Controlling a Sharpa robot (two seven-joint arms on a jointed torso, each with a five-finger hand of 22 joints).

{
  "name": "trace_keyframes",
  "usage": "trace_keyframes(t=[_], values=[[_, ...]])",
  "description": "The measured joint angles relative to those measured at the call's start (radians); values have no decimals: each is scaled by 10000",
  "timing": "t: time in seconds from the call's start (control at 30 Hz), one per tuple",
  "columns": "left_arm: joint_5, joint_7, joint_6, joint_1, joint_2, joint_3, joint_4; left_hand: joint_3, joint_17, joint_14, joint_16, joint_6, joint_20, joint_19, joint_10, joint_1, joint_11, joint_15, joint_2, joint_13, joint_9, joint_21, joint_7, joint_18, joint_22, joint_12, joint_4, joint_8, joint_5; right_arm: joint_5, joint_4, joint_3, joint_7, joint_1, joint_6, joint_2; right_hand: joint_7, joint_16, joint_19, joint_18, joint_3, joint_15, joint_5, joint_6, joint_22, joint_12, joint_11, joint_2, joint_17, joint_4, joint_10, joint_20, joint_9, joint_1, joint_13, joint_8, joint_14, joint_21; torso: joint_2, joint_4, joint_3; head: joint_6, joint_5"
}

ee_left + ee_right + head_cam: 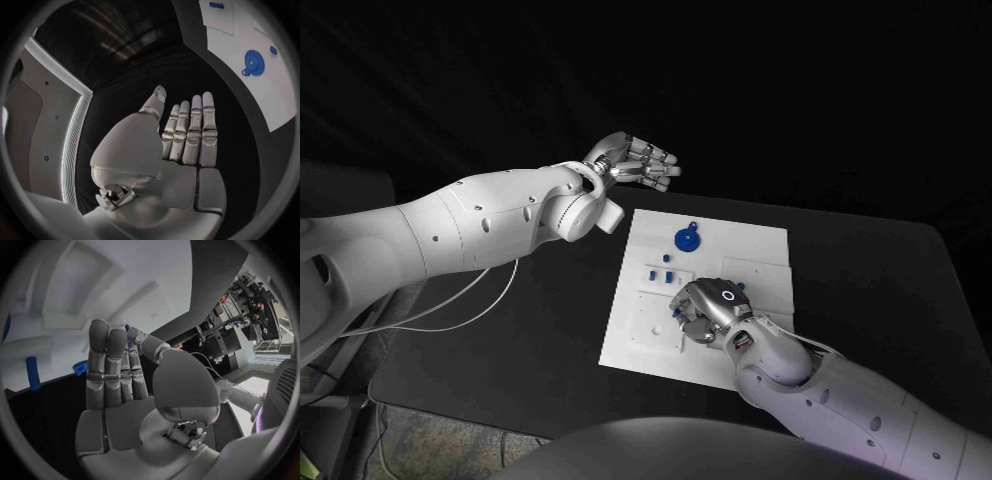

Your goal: Assemble the parts on the task board

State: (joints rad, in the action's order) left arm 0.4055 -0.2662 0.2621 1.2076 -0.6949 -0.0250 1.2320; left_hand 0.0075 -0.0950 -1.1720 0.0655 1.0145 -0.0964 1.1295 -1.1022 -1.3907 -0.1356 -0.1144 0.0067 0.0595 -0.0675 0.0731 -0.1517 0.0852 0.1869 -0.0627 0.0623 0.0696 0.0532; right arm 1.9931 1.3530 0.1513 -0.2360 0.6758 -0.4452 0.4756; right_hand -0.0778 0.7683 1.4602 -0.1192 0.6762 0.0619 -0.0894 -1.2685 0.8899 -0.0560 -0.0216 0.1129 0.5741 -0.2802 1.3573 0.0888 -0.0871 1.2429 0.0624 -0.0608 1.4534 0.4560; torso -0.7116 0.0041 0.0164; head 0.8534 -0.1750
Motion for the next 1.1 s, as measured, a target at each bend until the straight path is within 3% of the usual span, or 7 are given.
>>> trace_keyframes(t=[0.57,0.97,1.1], values=[[-3,19,-37,0,-6,0,3,0,0,0,0,0,0,0,0,0,0,0,0,0,0,0,0,0,-12,0,0,0,0,68,-195,-32,-139,-3,75,-148,7,-7,15,-1,-2,0,-8,27,77,29,-37,-23,1,-1,5,-16,3,23,2,6,0,-54,-1,3,-1,51,10],[-3,41,-69,0,-7,-2,13,0,0,-1,0,0,0,0,0,0,0,0,0,0,0,0,0,0,-11,0,0,0,0,174,-192,-218,-251,43,116,-191,52,-20,31,-1,-13,0,-7,18,170,-4,-37,-24,-18,-12,4,-32,8,21,1,43,0,-139,3,1,5,83,-2],[-4,48,-75,1,-6,-2,12,0,0,0,0,0,0,0,0,0,0,0,0,0,0,0,0,0,-11,0,0,0,0,184,-197,-276,-287,55,141,-202,-61,-20,30,-1,-318,-15,-10,273,175,-77,-124,-12,-26,156,-320,-33,73,-159,28,7,-16,-269,3,-1,5,99,8]])
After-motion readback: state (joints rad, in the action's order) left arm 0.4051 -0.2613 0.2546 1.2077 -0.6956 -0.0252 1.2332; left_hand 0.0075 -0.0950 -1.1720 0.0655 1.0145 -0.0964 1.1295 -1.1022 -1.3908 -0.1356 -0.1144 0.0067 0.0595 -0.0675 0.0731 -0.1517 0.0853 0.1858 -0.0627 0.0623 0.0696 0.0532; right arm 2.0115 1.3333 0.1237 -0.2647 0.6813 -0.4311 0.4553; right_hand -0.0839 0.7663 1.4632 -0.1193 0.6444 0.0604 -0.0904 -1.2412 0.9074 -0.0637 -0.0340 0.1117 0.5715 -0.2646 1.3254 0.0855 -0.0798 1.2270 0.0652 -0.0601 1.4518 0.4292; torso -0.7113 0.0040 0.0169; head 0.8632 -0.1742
